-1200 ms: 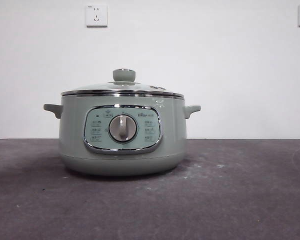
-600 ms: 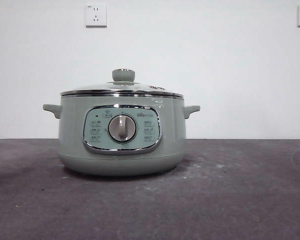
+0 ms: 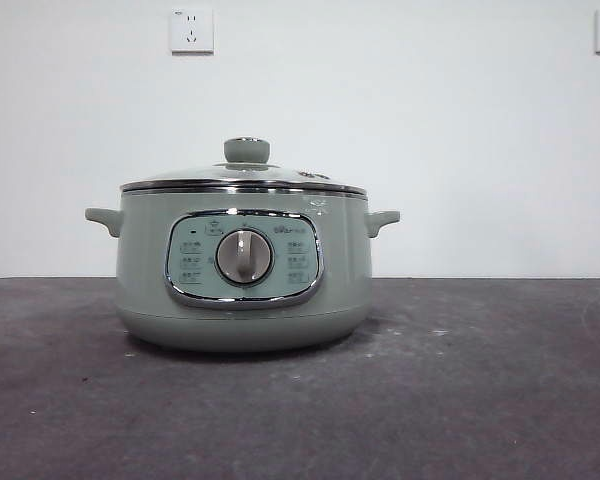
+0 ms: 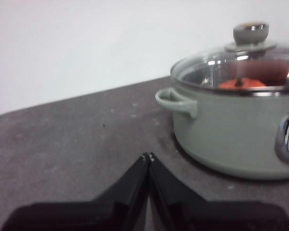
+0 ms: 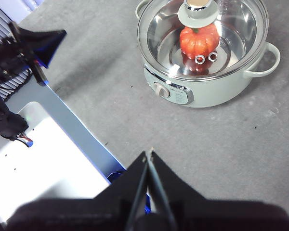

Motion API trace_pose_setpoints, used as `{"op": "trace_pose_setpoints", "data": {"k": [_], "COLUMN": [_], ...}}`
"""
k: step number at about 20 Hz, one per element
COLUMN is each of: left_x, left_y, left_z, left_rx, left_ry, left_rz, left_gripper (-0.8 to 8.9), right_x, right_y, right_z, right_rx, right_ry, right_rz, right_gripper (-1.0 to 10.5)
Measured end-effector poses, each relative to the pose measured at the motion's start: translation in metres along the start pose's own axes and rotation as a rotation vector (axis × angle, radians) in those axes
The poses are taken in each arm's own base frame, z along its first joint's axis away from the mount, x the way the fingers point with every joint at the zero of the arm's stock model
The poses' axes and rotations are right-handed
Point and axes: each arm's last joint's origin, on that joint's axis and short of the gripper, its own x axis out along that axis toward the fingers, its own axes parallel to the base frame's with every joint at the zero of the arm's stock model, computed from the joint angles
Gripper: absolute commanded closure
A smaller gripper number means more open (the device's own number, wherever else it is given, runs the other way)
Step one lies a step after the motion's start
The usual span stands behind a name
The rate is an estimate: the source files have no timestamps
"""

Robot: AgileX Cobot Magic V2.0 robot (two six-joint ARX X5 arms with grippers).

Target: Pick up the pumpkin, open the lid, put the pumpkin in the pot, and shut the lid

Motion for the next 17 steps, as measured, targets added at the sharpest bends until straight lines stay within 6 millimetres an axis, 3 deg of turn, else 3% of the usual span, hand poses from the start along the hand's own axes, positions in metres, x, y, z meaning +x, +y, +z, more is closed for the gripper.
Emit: {"op": "trace_pose_setpoints", "data": {"k": [7, 17], "left_x": [-0.003, -0.003], "left_y": [-0.003, -0.003], "left_z": [-0.015, -0.016], "left_rx": [-0.031, -0.035], "left_ry": [0.099, 0.102], "left_rz": [-0.014, -0.015], "left_gripper": [8.17, 8.17], "right_x": [0.0, 0.0], "right_y": [0.0, 0.0], "right_z": [0.0, 0.0], "right_rx": [0.0, 0.0], "right_ry": [0.0, 0.0], "right_rz": [0.0, 0.0], "right_gripper": [9.5, 9.5]}}
